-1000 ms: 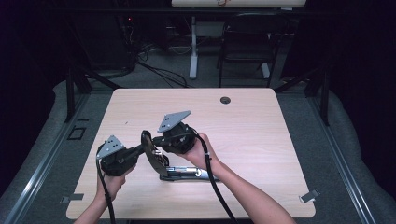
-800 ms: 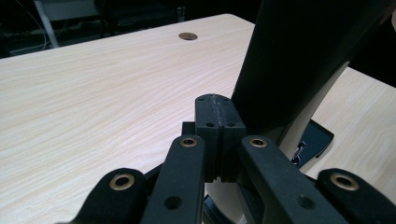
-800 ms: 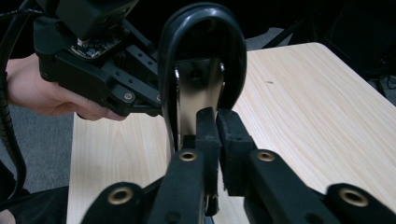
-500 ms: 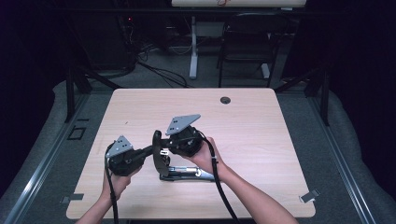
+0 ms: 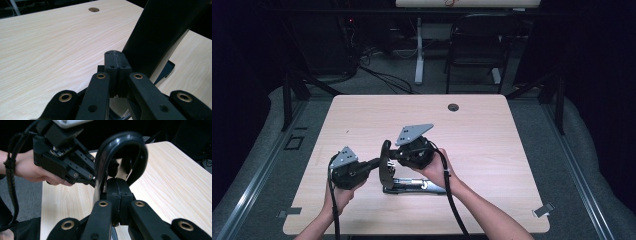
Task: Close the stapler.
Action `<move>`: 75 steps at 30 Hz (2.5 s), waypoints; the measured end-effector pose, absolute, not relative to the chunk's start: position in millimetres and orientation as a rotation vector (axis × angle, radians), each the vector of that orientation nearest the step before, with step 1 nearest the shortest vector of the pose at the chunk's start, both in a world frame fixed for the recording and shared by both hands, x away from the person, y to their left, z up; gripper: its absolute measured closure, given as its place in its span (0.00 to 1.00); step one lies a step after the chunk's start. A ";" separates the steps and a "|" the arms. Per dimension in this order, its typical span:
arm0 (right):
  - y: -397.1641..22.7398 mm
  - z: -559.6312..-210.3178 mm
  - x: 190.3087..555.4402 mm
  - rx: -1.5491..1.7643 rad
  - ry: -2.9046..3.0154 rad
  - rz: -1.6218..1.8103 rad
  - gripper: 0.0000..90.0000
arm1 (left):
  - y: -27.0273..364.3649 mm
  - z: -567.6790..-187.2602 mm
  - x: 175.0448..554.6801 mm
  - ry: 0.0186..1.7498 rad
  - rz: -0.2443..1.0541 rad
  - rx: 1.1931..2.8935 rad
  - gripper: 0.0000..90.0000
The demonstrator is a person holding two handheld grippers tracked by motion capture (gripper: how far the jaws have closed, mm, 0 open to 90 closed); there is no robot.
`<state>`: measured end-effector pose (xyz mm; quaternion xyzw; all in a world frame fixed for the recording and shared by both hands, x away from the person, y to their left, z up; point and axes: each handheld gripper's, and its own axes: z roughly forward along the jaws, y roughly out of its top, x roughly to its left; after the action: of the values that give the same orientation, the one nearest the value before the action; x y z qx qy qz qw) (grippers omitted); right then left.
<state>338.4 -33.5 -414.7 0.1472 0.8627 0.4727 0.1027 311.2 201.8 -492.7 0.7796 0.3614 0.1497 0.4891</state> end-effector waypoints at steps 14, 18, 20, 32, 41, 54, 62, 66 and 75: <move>-64.6 -423.2 335.3 0.503 2.523 1.373 1.00 | 189.3 -501.3 312.0 0.856 0.342 1.966 1.00; -75.2 -427.2 333.4 0.524 2.525 1.370 1.00 | 186.0 -503.2 311.4 0.854 0.331 1.979 1.00; -79.8 -429.6 332.2 0.524 2.519 1.372 1.00 | 185.0 -503.4 311.3 0.846 0.332 1.988 1.00; -103.2 -445.0 327.4 0.581 2.496 1.353 1.00 | 180.6 -510.3 313.8 0.843 0.297 2.064 1.00; -111.1 -454.4 326.8 0.601 2.506 1.308 1.00 | 179.2 -513.7 314.4 0.839 0.278 2.098 1.00; -127.6 -468.3 324.9 0.643 2.532 1.235 1.00 | 175.9 -515.8 313.6 0.822 0.268 2.129 0.99; -137.8 -481.1 324.8 0.690 2.574 1.174 1.00 | 173.7 -517.7 313.4 0.814 0.255 2.148 0.98; -141.9 -486.9 325.6 0.705 2.599 1.135 1.00 | 171.9 -518.3 312.7 0.807 0.264 2.158 0.98; -148.4 -501.1 328.1 0.732 2.655 1.074 1.00 | 170.4 -520.3 313.0 0.801 0.256 2.176 0.97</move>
<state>328.1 -148.4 -501.1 0.2466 0.8943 0.3616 0.0926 313.0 170.4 -520.3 0.8576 0.3157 0.1008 0.3933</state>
